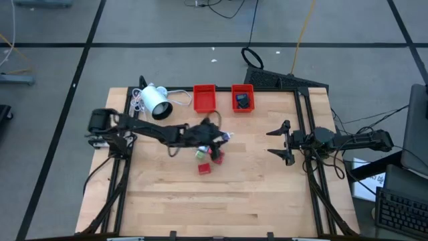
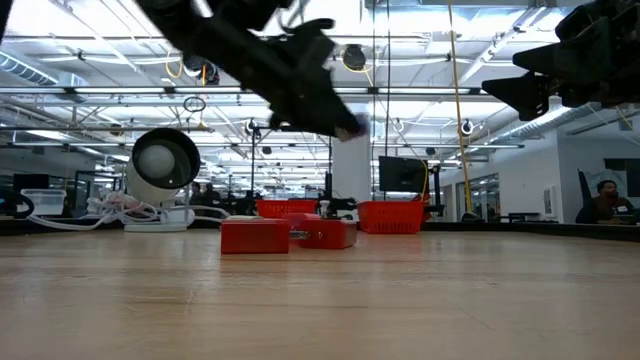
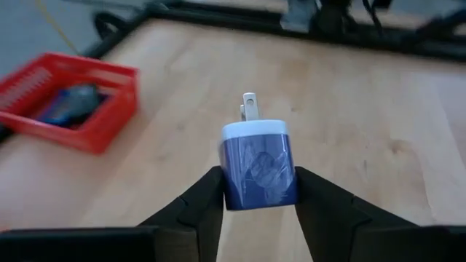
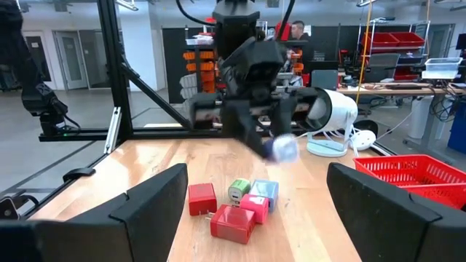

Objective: Pick & Place Office items
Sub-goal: Put the violet charger adapter into the left red bin

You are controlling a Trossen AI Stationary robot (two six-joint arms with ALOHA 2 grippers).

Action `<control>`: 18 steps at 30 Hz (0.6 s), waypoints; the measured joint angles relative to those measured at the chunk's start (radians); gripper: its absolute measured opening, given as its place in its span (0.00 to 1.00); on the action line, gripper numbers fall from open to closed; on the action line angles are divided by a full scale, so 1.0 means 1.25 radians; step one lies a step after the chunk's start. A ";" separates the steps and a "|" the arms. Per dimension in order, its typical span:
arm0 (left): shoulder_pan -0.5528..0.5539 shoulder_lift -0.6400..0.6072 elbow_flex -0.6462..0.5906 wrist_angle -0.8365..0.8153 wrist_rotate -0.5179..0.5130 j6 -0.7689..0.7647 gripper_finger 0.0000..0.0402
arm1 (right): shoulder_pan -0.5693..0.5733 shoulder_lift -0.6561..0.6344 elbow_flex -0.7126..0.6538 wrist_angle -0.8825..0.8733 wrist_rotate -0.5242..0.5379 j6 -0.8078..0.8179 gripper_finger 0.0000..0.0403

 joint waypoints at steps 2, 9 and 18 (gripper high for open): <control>0.002 -0.053 -0.064 0.041 -0.020 -0.006 0.41 | 0.000 0.000 0.000 0.000 0.000 0.000 0.79; 0.001 -0.221 -0.247 0.125 -0.038 0.000 0.33 | 0.000 0.000 0.000 0.003 0.000 0.000 0.79; 0.002 -0.381 -0.471 0.301 -0.039 -0.006 0.40 | 0.000 0.000 0.000 0.006 0.000 0.000 0.79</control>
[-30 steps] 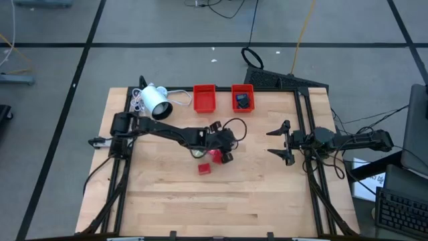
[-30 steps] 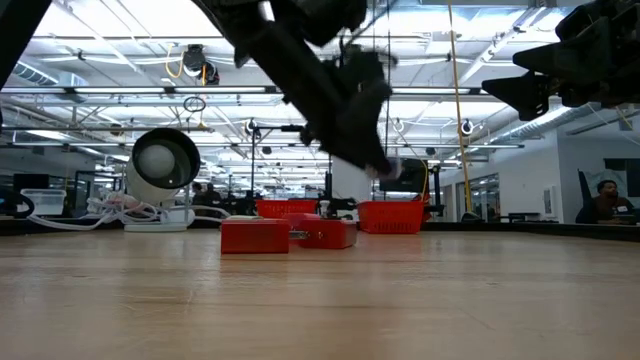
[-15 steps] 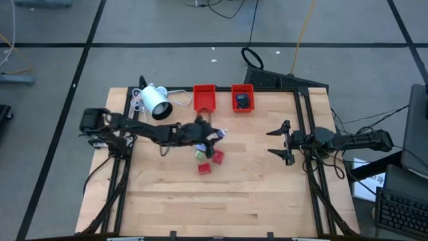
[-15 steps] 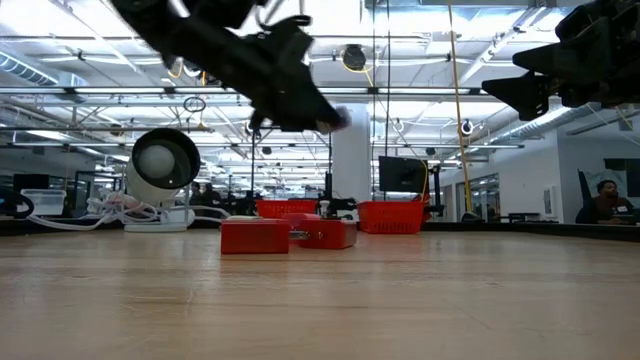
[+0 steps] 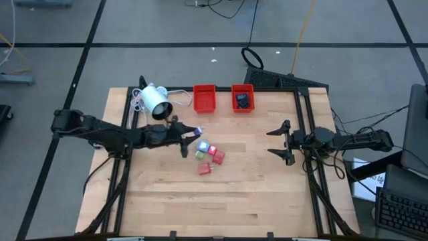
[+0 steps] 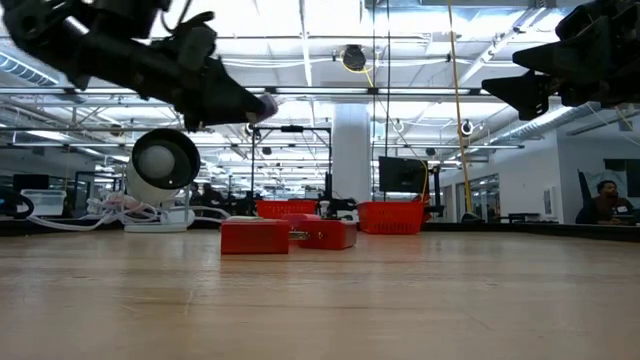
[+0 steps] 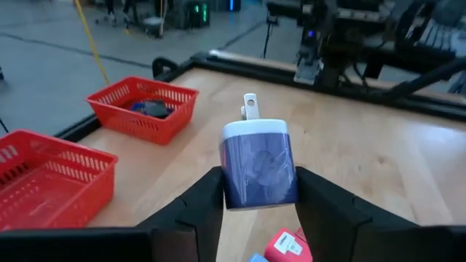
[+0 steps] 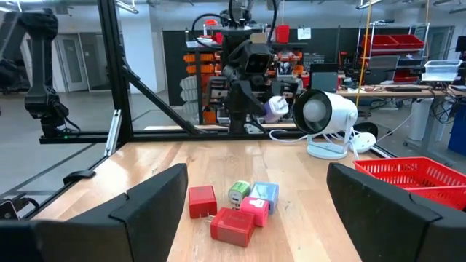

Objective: Pick & Place Office items
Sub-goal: Put the violet charger adapter into the left red bin

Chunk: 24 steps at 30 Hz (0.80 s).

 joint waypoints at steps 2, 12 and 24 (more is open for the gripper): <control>0.001 -0.028 -0.034 0.039 -0.014 -0.007 0.41 | 0.000 0.000 0.000 0.000 0.000 0.000 0.79; 0.007 -0.040 -0.064 0.056 -0.089 -0.099 0.34 | 0.000 0.000 0.000 0.000 0.000 0.000 0.79; 0.106 0.052 0.080 -0.114 -0.124 -0.161 0.33 | 0.000 0.000 0.000 0.003 0.000 0.000 0.79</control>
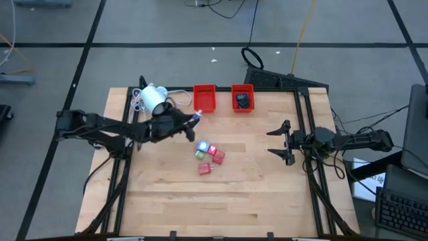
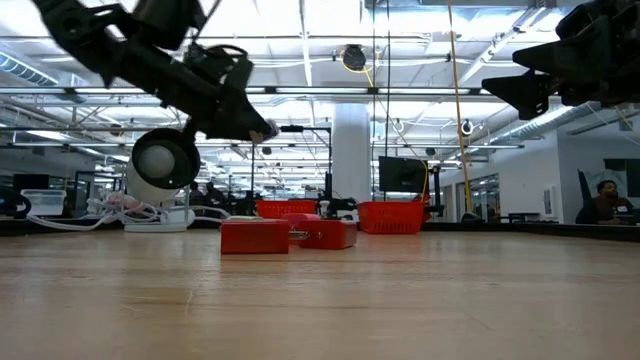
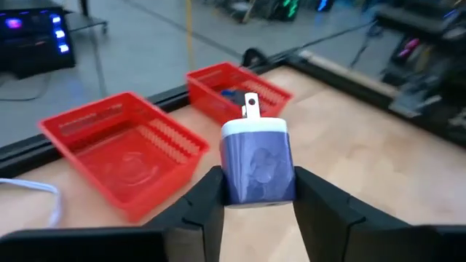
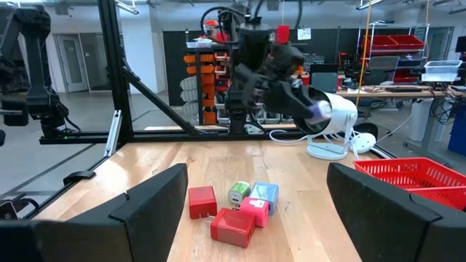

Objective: Pick & Place Office items
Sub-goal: Put the violet charger adapter into the left red bin

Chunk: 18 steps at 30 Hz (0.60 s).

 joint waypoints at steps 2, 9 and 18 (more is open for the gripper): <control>0.025 0.025 0.037 -0.043 0.001 -0.001 0.33 | 0.000 0.000 0.000 0.004 0.000 0.000 0.79; 0.110 0.097 0.119 -0.078 0.040 -0.016 0.39 | 0.000 0.000 0.000 0.004 0.000 0.000 0.79; 0.188 0.159 0.255 -0.153 0.071 -0.006 0.33 | 0.000 0.000 0.000 0.004 0.000 0.000 0.79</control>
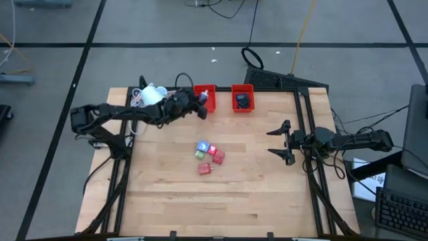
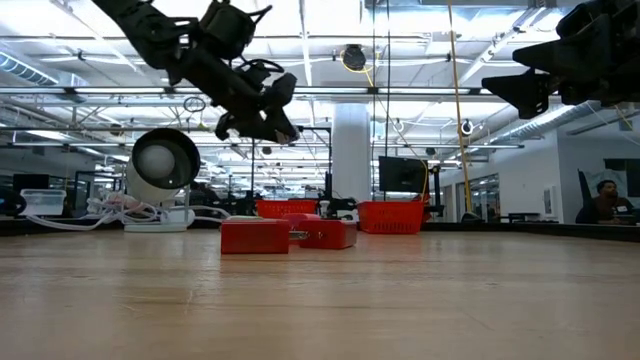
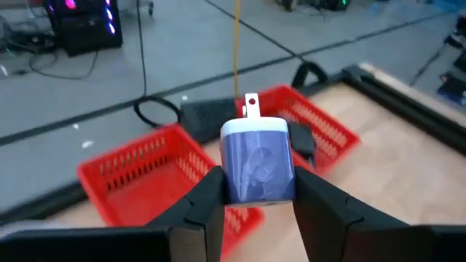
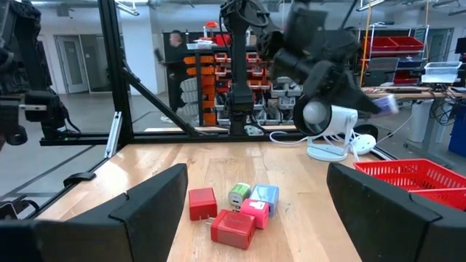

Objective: Pick & Place Office items
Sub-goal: Put the violet charger adapter into the left red bin

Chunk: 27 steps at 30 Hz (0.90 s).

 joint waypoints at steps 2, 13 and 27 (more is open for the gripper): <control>0.019 0.014 0.020 -0.015 0.000 0.000 0.33 | 0.000 0.000 0.000 0.000 0.000 0.000 0.79; 0.093 0.160 0.091 -0.018 0.033 -0.032 0.38 | 0.000 0.000 0.000 0.000 0.000 0.000 0.79; 0.112 0.280 0.121 -0.014 0.035 -0.093 0.43 | 0.000 0.000 0.000 0.000 0.000 0.000 0.79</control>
